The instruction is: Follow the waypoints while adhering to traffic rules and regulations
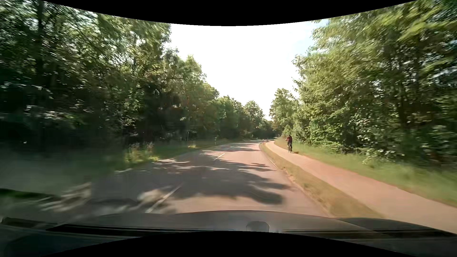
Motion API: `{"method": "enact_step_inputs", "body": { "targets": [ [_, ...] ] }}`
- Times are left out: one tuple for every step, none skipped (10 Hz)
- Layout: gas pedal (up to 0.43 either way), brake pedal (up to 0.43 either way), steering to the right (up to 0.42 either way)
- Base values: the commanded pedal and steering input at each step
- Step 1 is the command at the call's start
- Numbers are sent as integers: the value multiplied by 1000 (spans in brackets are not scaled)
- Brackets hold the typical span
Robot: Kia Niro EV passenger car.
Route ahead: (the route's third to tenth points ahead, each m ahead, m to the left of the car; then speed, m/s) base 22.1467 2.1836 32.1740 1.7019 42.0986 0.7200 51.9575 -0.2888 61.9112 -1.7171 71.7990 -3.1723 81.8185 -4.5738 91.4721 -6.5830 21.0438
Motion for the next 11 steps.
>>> {"method": "enact_step_inputs", "body": {
  "targets": [
    [79, 6, 18],
    [79, 6, 17],
    [79, 6, 16],
    [79, 6, 16],
    [79, 6, 16],
    [79, 6, 16],
    [79, 6, 16],
    [79, 6, 15],
    [79, 6, 14],
    [79, 6, 14],
    [79, 6, 14]
  ]
}}
